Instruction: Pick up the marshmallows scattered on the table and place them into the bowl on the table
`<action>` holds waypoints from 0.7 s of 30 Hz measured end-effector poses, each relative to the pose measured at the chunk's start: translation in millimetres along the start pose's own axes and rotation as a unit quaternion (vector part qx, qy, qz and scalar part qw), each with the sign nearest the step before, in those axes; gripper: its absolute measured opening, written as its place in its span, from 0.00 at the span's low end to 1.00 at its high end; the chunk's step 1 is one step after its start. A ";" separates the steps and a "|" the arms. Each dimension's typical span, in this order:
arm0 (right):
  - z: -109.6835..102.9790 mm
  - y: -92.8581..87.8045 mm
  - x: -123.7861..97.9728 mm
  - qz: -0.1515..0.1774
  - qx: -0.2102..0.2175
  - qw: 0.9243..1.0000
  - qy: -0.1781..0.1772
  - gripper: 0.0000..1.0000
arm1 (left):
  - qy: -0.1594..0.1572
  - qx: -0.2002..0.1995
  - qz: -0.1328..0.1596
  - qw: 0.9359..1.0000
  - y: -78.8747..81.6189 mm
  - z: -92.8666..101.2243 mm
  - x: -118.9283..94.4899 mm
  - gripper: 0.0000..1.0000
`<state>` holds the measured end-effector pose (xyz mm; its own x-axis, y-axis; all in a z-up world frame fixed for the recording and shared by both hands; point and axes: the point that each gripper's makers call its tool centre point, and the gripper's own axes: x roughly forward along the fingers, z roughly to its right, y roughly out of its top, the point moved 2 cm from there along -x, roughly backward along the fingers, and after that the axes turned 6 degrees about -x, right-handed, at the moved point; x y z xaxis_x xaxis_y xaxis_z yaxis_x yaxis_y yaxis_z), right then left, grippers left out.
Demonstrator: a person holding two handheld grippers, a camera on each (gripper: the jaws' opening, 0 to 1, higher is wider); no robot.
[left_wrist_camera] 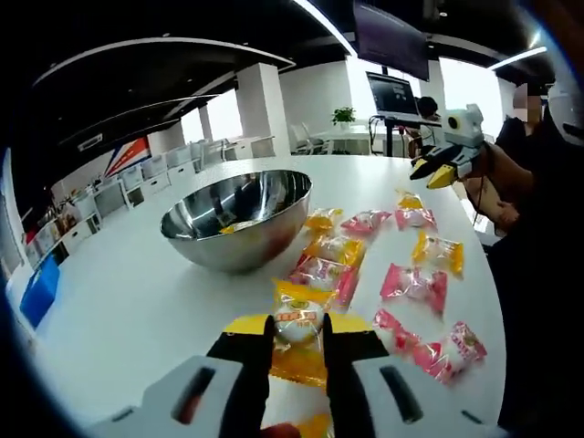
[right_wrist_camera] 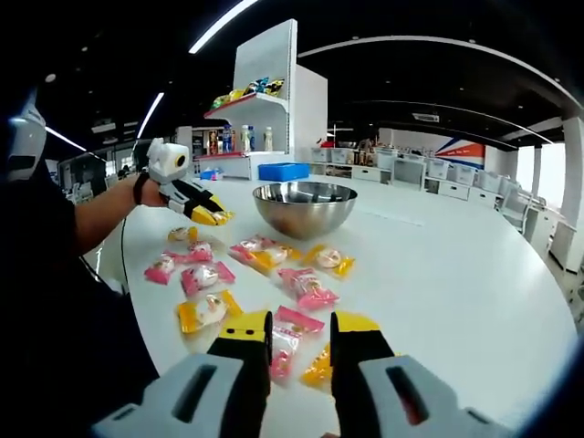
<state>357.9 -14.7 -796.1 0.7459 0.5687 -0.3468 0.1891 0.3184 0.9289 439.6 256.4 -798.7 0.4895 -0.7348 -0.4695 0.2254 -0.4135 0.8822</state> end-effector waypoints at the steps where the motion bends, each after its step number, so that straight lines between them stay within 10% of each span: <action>1: 0.3 0.3 -0.6 0.000 0.000 1.000 0.000 0.25 | 0.000 0.001 0.000 1.000 2.3 -0.7 0.5 0.23; 21: 2.2 -3.9 -5.8 -0.005 0.000 1.000 0.001 0.25 | 0.008 0.018 0.041 0.999 71.0 -30.3 28.4 0.23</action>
<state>354.2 -20.8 -797.4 0.7427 0.5668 -0.3566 0.1966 0.3245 0.9252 495.0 222.5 -748.2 0.5188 -0.7580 -0.3954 0.1545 -0.3718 0.9154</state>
